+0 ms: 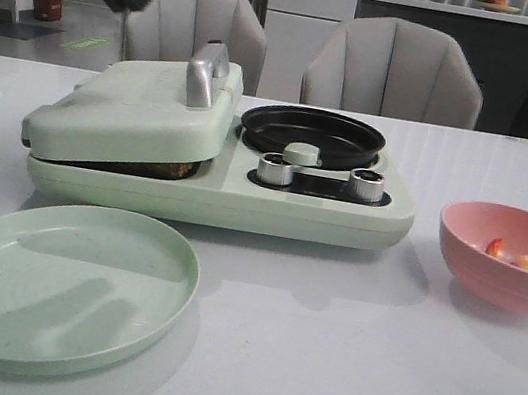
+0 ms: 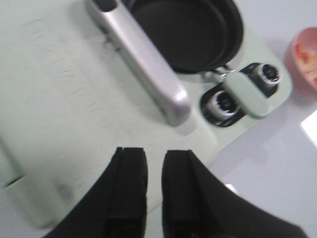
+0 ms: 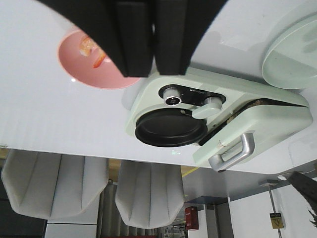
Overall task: Make breakfast with bread and shrimp
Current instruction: 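Grasp the silver lid handle and close the lid with the left gripper, then release the handle and withdraw the left gripper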
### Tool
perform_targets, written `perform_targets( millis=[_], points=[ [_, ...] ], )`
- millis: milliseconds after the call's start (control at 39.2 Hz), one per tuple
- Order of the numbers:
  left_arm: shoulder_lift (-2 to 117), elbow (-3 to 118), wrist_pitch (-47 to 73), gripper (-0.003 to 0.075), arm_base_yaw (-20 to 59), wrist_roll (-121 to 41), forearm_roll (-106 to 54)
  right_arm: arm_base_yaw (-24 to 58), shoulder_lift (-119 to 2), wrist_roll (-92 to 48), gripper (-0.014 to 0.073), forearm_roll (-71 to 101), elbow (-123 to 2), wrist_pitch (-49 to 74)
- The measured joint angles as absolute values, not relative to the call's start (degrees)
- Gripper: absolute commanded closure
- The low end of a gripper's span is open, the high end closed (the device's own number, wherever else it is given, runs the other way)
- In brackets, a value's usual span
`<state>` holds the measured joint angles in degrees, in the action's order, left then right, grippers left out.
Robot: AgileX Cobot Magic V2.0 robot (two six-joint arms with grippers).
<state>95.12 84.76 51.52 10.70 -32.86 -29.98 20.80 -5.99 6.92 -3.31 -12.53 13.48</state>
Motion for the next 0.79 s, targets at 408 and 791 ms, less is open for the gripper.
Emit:
perform_targets(
  millis=[408, 791],
  points=[
    [72.8, 77.9, 48.8, 0.0533, 10.7, -19.2, -9.9, 20.8, -6.0, 6.9, 0.044, -3.3, -12.5, 13.5],
    [50.1, 52.5, 36.6, 0.0606, 10.7, -18.9, -11.5, 20.8, -6.0, 6.9, 0.044, -3.3, -12.5, 13.5]
  ],
)
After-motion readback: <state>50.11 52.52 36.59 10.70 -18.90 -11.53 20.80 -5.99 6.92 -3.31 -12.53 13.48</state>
